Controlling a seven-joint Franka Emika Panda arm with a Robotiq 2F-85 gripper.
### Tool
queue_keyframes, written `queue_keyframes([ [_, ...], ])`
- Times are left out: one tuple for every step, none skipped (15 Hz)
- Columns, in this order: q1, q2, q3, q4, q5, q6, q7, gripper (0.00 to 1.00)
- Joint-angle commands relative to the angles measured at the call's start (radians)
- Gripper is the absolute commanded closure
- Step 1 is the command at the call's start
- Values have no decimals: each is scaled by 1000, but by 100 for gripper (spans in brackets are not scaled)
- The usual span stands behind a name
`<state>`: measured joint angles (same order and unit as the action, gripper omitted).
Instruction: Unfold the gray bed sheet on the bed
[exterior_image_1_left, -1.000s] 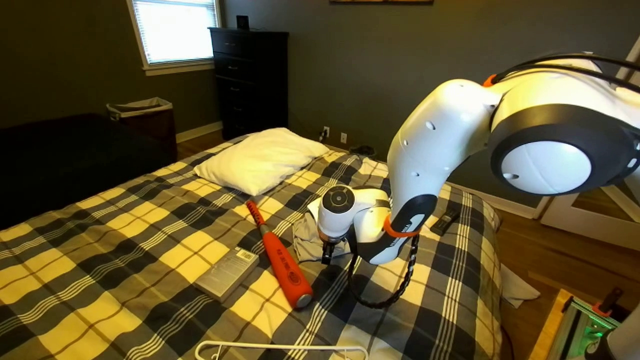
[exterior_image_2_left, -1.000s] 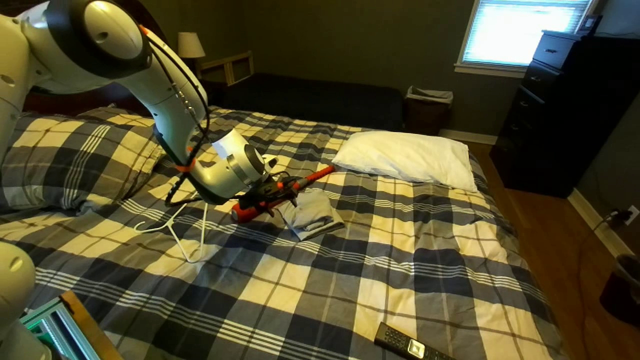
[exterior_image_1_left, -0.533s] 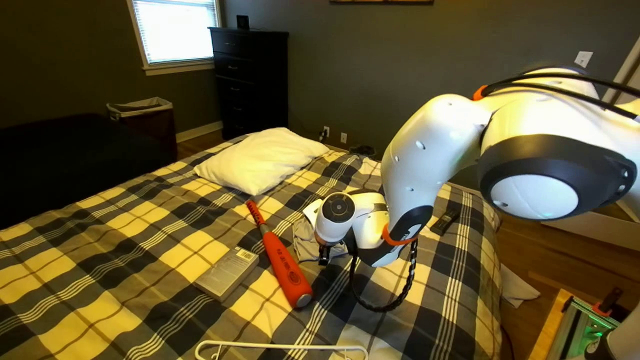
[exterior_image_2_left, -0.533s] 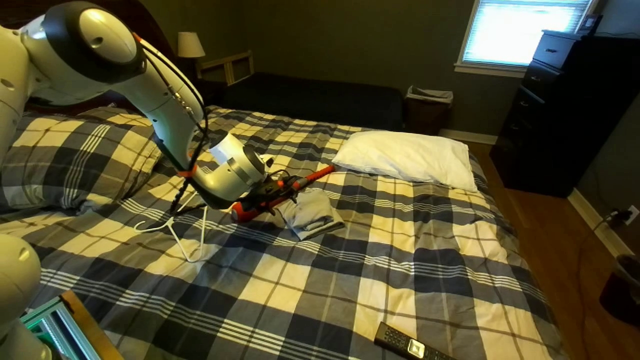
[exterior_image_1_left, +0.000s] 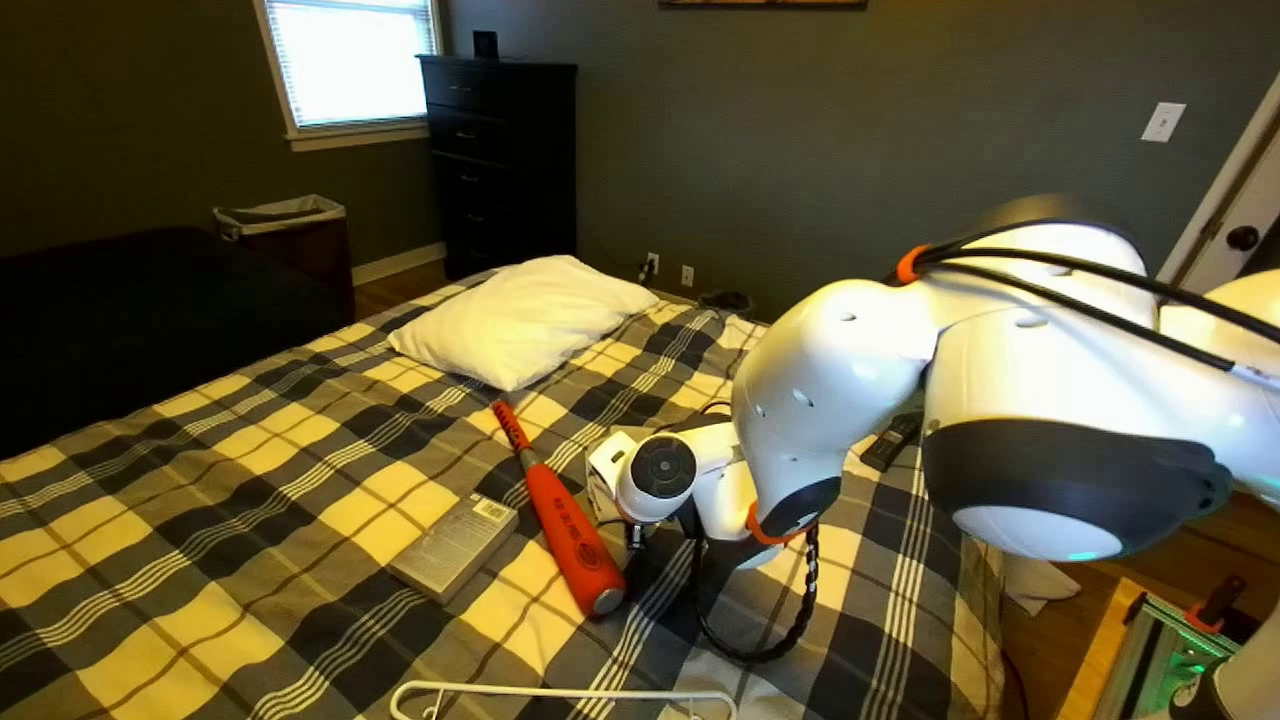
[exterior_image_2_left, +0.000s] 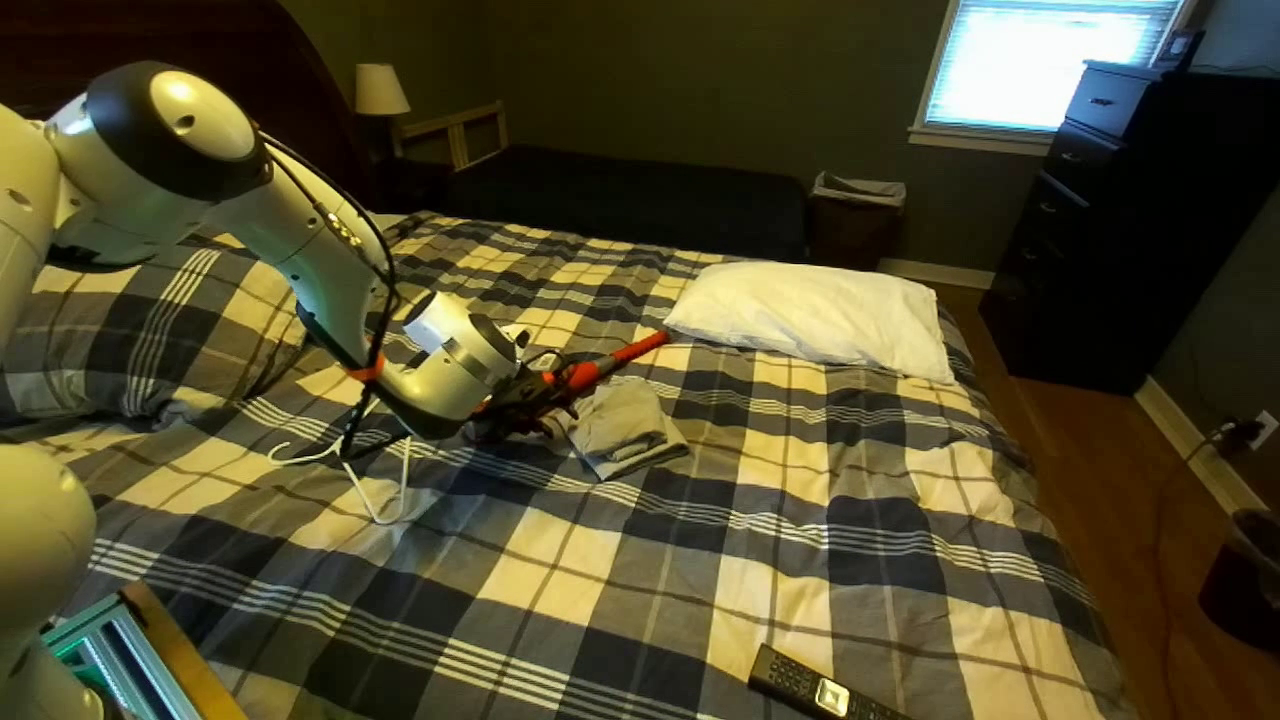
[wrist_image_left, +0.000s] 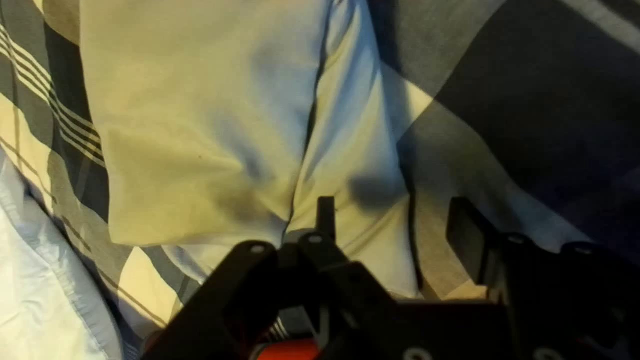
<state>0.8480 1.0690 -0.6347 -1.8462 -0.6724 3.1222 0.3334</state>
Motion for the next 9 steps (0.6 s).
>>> queue_keyframes([
  [68,98,-79,41,119,51,-26,38],
  [77,113,-85,44,159,53,-44,37],
  [81,125,-86,48,196,50,-68,36],
  [81,135,-79,48,230,46,-94,32],
  [76,143,-70,52,257,42,-118,29],
  [76,152,-65,55,281,38,-139,25],
  [75,163,-63,58,302,39,-153,27],
  [74,172,-64,64,320,38,-167,24],
  [71,184,-66,75,339,37,-175,35],
])
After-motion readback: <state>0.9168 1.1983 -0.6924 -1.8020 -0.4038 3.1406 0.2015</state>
